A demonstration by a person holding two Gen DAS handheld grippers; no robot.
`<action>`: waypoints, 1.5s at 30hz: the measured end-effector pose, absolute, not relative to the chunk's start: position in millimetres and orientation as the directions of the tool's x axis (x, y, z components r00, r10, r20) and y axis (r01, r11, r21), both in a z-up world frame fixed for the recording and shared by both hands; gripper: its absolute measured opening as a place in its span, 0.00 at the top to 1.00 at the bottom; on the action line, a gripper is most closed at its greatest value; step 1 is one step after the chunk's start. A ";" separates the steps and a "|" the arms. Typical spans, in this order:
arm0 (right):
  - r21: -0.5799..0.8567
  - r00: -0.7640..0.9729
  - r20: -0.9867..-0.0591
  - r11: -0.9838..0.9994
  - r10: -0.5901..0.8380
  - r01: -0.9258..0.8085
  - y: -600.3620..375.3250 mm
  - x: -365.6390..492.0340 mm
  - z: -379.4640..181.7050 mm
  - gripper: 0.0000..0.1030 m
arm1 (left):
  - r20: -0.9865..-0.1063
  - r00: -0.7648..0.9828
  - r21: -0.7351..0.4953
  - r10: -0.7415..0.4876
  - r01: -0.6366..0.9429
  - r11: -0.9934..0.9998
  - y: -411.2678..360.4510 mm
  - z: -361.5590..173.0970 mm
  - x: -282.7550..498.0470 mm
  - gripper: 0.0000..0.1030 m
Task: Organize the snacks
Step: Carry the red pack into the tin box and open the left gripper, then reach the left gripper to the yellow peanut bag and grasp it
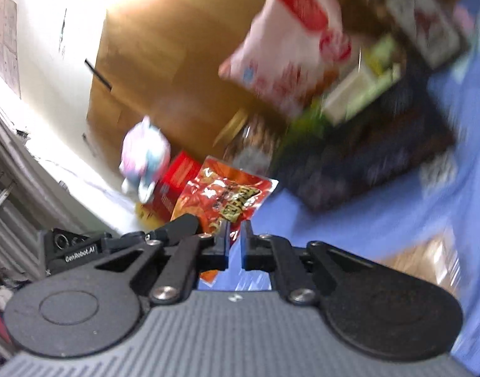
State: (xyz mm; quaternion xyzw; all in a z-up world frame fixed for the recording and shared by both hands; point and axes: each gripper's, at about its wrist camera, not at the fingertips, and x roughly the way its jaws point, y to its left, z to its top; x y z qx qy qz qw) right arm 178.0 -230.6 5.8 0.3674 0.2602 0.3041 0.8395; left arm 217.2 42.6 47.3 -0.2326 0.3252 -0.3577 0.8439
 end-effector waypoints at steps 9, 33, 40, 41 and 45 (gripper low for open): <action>0.581 0.792 -0.288 0.756 0.538 -0.302 -235.1 257.6 8.6 0.88 | -0.476 0.547 -0.474 -0.688 0.500 0.725 -12.5 42.7 313.8 0.82; 0.633 0.744 -0.349 0.729 0.570 -0.261 -267.8 131.0 -27.6 0.74 | -0.619 0.690 -0.156 -0.377 0.362 0.919 12.6 13.1 161.1 0.38; 0.552 0.708 -0.442 0.789 0.551 -0.270 -236.3 110.7 -42.7 0.70 | -0.661 0.615 -0.282 -0.431 0.328 0.901 11.0 -10.4 166.2 0.38; 0.524 0.715 -0.447 0.805 0.537 -0.277 -232.3 109.0 -41.3 0.69 | -0.664 0.602 -0.305 -0.444 0.325 0.895 11.3 -12.9 168.2 0.38; 0.448 0.729 -0.461 0.842 0.506 -0.301 -219.1 106.7 -36.6 0.61 | -0.676 0.576 -0.328 -0.460 0.323 0.888 5.7 -20.8 168.2 0.38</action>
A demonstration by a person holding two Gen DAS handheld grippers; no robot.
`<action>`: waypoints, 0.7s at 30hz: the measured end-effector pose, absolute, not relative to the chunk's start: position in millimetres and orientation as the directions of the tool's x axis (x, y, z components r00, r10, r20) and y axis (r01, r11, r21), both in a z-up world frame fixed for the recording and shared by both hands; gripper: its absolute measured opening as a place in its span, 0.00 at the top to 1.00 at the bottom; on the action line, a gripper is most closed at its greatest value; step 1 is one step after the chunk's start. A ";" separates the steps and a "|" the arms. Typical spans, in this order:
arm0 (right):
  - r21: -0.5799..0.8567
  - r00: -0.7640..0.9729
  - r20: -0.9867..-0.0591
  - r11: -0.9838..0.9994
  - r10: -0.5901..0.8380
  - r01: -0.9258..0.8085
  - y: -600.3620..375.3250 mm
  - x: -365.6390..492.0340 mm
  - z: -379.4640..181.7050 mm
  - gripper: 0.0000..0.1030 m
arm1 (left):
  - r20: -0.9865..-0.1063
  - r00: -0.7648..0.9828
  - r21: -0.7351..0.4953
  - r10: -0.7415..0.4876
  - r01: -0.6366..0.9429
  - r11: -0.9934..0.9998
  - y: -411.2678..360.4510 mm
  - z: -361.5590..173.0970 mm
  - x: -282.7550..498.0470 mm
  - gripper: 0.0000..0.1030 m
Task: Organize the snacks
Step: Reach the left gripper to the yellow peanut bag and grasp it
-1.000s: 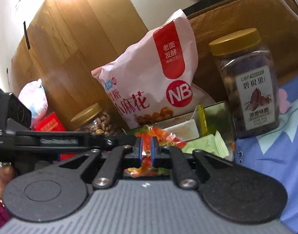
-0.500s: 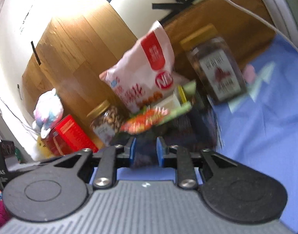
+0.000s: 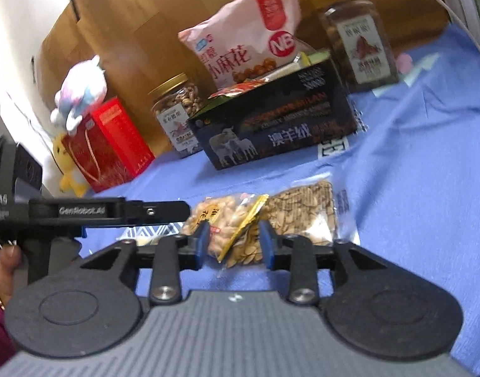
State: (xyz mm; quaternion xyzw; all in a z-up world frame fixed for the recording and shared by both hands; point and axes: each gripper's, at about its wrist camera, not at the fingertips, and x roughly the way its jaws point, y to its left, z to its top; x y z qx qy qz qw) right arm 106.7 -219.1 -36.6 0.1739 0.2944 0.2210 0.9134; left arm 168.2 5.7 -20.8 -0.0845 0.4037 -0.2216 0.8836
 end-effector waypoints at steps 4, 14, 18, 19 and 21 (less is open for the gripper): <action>0.414 0.723 -0.471 0.851 0.505 -0.325 -210.4 109.8 -39.9 0.62 | -0.678 0.571 -0.331 -0.463 0.325 0.886 -1.6 -26.5 165.8 0.39; 0.395 0.663 -0.504 0.831 0.553 -0.393 -198.2 82.0 -34.5 0.82 | -0.693 0.515 -0.363 -0.505 0.356 0.861 6.4 -24.9 122.2 0.54; 0.393 0.619 -0.515 0.805 0.592 -0.443 -201.9 54.4 -31.9 0.79 | -0.699 0.488 -0.351 -0.522 0.402 0.846 10.5 -23.2 81.3 0.55; 0.386 0.613 -0.520 0.804 0.595 -0.452 -202.9 45.7 -31.5 0.79 | -0.701 0.478 -0.354 -0.529 0.411 0.840 10.7 -23.8 70.8 0.55; 0.380 0.598 -0.528 0.798 0.603 -0.469 -205.1 27.5 -31.5 0.79 | -0.700 0.469 -0.350 -0.538 0.431 0.831 10.0 -25.5 48.5 0.55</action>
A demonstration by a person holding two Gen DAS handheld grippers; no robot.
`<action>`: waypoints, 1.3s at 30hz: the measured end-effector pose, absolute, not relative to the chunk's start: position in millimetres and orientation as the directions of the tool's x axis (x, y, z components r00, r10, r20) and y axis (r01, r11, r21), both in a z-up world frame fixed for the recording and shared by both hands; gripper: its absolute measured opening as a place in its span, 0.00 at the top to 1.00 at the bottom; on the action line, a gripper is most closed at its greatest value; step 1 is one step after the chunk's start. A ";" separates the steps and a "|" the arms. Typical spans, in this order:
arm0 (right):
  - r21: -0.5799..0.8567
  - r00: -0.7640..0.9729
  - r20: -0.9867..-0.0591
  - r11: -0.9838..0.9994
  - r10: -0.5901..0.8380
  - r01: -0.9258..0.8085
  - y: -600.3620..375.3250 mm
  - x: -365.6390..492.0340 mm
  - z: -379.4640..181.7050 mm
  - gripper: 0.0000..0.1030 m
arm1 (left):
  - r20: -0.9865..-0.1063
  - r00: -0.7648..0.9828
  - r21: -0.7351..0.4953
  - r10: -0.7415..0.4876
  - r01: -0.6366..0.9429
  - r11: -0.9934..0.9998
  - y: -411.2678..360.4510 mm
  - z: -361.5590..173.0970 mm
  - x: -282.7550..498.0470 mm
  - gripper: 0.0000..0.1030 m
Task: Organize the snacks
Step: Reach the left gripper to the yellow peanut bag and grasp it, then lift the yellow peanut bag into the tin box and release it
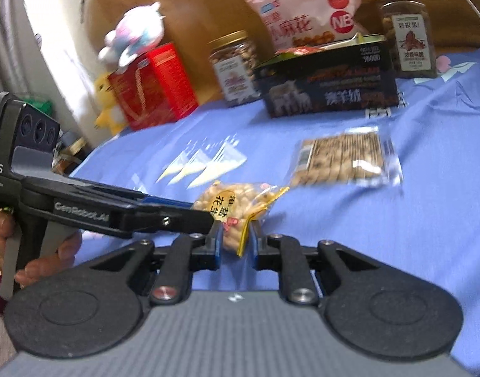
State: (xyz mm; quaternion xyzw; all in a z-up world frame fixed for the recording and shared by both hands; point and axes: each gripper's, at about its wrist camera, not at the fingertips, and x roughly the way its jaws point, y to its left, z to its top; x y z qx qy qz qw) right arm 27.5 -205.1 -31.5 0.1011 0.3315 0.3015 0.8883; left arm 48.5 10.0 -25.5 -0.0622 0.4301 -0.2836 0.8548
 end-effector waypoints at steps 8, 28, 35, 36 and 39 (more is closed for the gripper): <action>0.355 0.602 -0.543 0.809 0.586 -0.468 -208.4 -27.6 -33.8 0.54 | -0.679 0.457 -0.346 -0.574 0.490 0.800 15.2 -21.2 -6.9 0.54; 0.212 0.659 -0.542 0.844 0.521 -0.493 -195.3 -13.5 -41.4 0.64 | -0.683 0.364 -0.444 -0.633 0.482 0.756 7.8 -25.0 33.6 0.67; 0.177 0.713 -0.477 0.851 0.514 -0.495 -198.1 23.6 -23.7 0.64 | -0.651 0.426 -0.376 -0.628 0.538 0.755 1.9 5.1 76.3 0.67; 0.167 0.724 -0.464 0.853 0.511 -0.495 -199.2 32.7 -19.7 0.64 | -0.643 0.442 -0.362 -0.625 0.545 0.757 -0.2 10.7 85.7 0.67; 0.126 0.765 -0.417 0.865 0.491 -0.487 -204.3 65.3 -1.9 0.64 | -0.607 0.499 -0.310 -0.618 0.568 0.762 -10.9 31.6 117.5 0.67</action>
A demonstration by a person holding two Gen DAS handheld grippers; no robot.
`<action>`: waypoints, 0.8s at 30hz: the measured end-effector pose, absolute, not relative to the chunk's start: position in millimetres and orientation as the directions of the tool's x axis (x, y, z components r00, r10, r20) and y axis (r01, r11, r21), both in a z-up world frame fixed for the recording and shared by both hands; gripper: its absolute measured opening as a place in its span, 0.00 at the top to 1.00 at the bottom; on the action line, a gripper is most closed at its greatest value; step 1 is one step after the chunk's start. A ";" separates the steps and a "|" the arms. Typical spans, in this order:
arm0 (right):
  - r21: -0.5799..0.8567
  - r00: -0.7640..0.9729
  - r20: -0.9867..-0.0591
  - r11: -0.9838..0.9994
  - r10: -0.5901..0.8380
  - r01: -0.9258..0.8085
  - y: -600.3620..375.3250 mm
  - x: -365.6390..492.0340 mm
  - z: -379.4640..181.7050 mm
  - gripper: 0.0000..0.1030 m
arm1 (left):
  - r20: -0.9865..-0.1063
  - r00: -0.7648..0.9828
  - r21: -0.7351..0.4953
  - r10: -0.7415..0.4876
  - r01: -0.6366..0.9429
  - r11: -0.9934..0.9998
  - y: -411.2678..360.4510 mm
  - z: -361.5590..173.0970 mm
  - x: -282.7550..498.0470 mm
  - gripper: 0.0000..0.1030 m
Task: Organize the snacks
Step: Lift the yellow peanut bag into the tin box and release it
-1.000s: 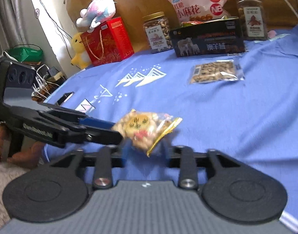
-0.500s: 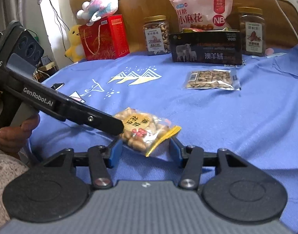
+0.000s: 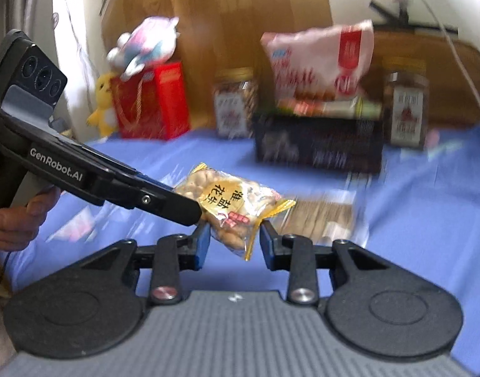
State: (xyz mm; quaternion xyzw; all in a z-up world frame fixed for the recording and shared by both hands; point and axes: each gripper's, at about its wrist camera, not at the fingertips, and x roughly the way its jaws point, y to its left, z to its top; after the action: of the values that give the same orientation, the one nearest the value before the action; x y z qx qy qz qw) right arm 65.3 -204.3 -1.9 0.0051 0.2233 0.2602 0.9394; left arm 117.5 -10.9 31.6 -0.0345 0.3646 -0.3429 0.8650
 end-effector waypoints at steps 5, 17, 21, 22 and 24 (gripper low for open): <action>0.077 0.812 -0.370 0.886 0.450 -0.456 -214.0 133.8 19.2 0.67 | -0.561 0.568 -0.290 -0.602 0.546 0.786 -25.2 52.2 188.3 0.66; 0.112 0.746 -0.484 0.878 0.458 -0.466 -191.5 276.3 2.7 0.65 | -0.657 0.625 -0.270 -0.423 0.329 0.905 -16.4 20.7 312.3 0.59; 0.099 0.759 -0.466 0.879 0.455 -0.466 -183.5 278.7 0.5 0.55 | -0.637 0.669 -0.207 -0.383 0.329 0.921 -14.2 30.3 297.8 0.44; 0.118 0.760 -0.460 0.880 0.460 -0.461 -186.2 278.0 0.4 0.55 | -0.628 0.682 -0.185 -0.375 0.337 0.923 -14.6 33.8 292.2 0.42; 0.145 0.769 -0.444 0.884 0.460 -0.444 -193.5 272.8 1.2 0.55 | -0.613 0.705 -0.143 -0.356 0.344 0.928 -16.0 38.4 283.6 0.42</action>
State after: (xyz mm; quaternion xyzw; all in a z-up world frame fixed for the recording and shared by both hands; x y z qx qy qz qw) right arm 272.8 -193.5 1.2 0.0159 0.2399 0.2403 0.9405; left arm 283.6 -16.0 38.4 -0.0087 0.3339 -0.1894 0.9233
